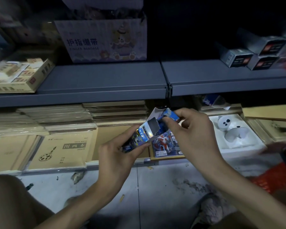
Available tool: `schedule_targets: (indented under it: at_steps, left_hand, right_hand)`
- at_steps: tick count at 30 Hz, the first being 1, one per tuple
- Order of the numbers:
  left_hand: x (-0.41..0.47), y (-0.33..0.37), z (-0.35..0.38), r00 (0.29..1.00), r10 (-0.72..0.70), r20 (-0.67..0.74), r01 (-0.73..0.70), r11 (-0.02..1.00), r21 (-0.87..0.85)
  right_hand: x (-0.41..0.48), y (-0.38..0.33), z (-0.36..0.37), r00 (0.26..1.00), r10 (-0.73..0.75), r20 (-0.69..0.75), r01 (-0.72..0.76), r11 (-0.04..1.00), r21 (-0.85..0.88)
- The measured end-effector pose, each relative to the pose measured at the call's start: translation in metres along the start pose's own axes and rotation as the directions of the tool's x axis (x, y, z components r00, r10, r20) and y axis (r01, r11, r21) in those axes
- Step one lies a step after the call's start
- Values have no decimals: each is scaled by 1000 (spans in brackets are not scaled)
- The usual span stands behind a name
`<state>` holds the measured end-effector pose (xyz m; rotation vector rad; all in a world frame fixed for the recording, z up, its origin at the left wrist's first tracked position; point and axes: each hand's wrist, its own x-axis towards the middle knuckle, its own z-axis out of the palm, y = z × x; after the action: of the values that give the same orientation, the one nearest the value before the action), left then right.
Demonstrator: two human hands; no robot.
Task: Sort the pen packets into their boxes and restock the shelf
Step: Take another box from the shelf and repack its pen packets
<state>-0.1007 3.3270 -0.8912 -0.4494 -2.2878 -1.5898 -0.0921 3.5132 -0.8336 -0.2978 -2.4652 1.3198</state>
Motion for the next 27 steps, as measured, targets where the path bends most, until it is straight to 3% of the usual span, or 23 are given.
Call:
schedule_targets:
  at_steps: [9,14,27]
  left_hand:
    - [-2,-5,0,1000,8,6,-8,1000,16]
    - [-1,-1,1,1000,18,-14,-18,1000,9]
    - [4,2,2,998,-27,-60,25,999,-30]
  right_hand:
    - [0,1,10,977,136,165,-131,991,-40]
    - [-1,-4,6,983,116,143,-125,990,59]
    - [-12,-21,17,976,123,180,-134,990,50]
